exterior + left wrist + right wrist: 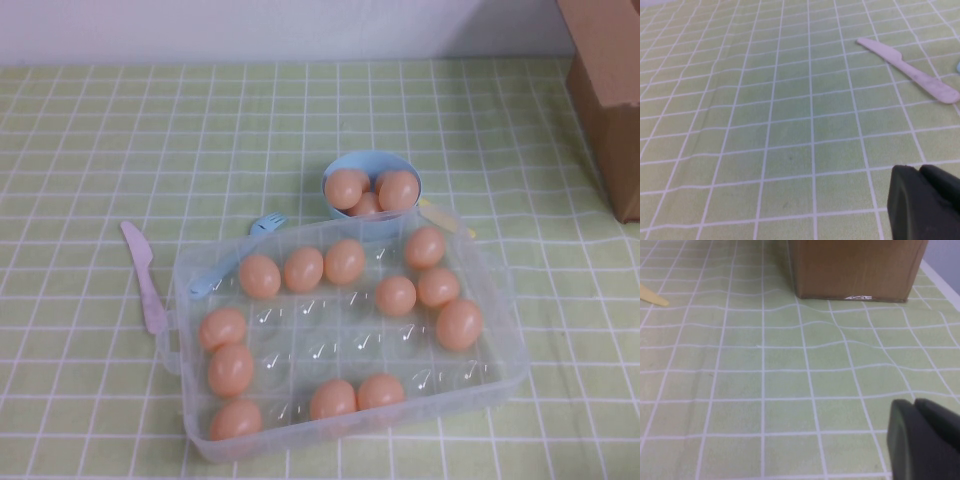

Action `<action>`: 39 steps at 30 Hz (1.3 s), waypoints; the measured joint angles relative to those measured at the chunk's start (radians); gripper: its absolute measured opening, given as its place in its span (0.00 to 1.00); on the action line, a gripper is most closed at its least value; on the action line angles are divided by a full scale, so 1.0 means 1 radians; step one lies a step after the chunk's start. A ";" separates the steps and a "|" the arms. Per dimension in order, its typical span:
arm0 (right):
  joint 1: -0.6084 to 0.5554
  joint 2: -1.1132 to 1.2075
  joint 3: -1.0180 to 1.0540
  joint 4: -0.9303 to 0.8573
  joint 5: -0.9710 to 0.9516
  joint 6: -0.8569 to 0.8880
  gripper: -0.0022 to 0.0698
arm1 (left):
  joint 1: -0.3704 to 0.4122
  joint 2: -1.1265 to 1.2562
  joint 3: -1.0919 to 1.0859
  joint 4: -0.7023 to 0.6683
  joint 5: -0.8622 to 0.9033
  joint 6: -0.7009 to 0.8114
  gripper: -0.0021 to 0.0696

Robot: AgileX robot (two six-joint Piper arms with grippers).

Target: Take an egg out of the egg box

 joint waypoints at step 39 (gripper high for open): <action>0.000 0.200 -0.328 0.862 0.191 -0.348 0.01 | 0.000 0.000 0.000 0.000 0.000 0.000 0.02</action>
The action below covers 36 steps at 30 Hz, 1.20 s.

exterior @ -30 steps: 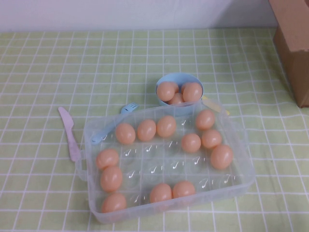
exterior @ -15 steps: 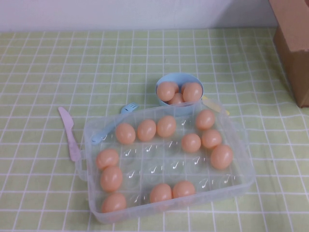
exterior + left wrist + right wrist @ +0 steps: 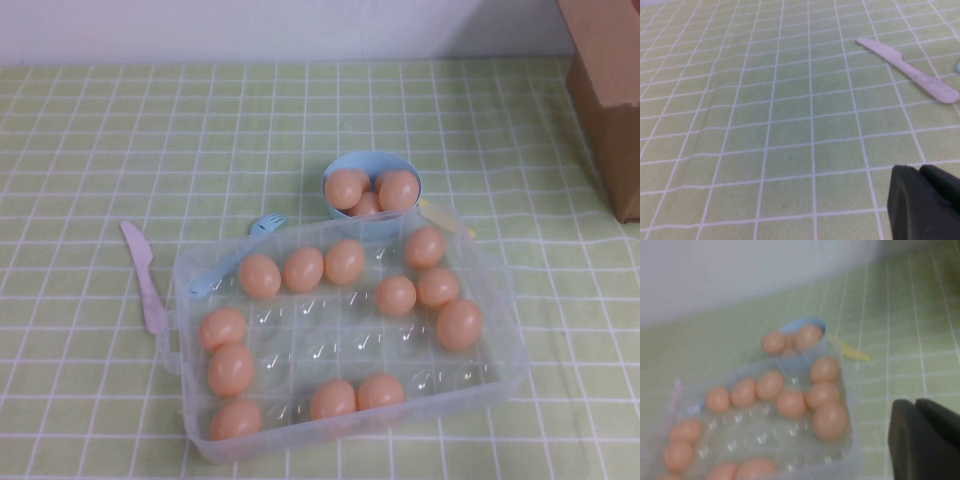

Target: Take an egg out of the egg box

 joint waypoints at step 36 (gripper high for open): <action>0.597 1.493 -1.070 -0.680 0.440 -0.158 0.17 | 0.000 0.000 0.000 0.000 0.002 0.000 0.02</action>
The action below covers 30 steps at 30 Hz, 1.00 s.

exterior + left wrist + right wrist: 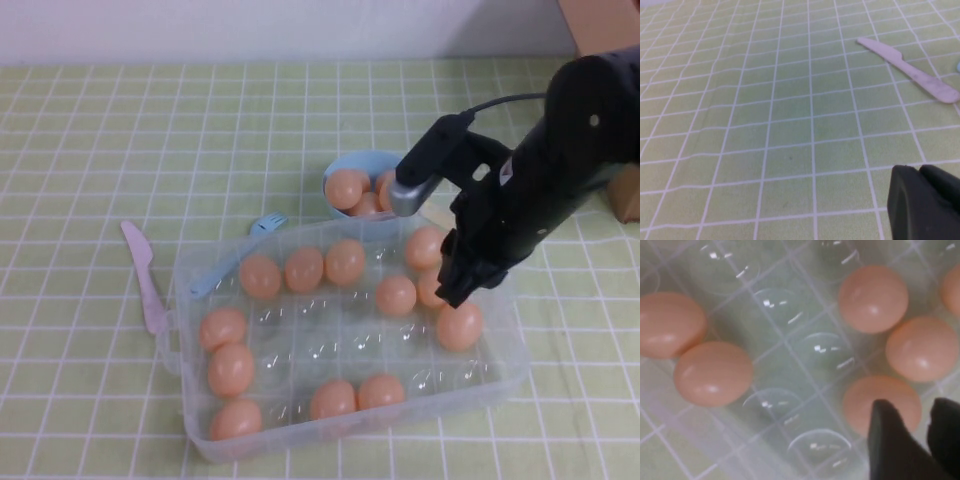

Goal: Take an egg out of the egg box
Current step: Pick up the egg from the plastic box

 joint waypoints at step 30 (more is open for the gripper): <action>0.124 0.261 -0.027 -0.192 -0.313 -0.198 0.77 | 0.000 0.000 0.000 0.000 0.000 0.000 0.02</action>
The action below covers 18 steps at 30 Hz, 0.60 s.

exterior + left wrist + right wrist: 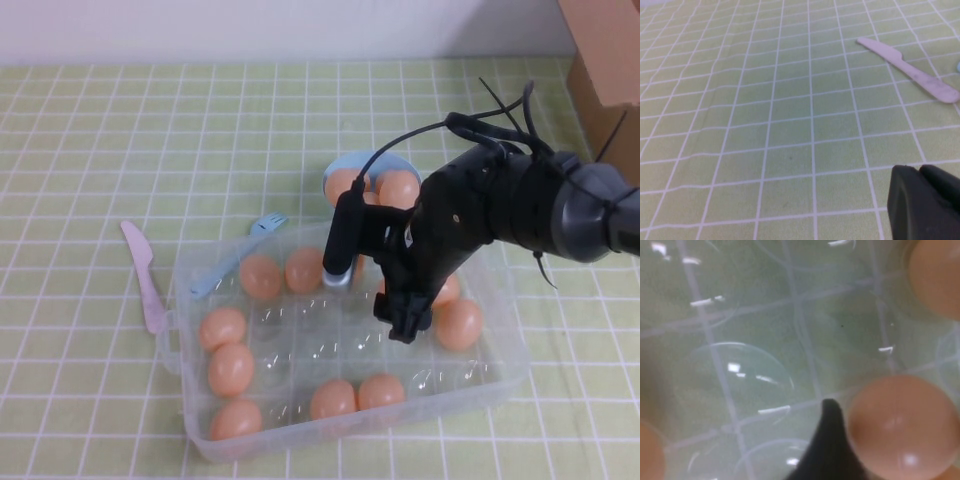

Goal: Take an egg out of the egg box
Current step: Pick up the egg from the plastic box, then place the egg in the bowl

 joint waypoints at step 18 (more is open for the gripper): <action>-0.020 -0.037 -0.311 0.002 0.069 0.158 0.51 | 0.000 0.000 0.000 0.000 0.000 0.000 0.02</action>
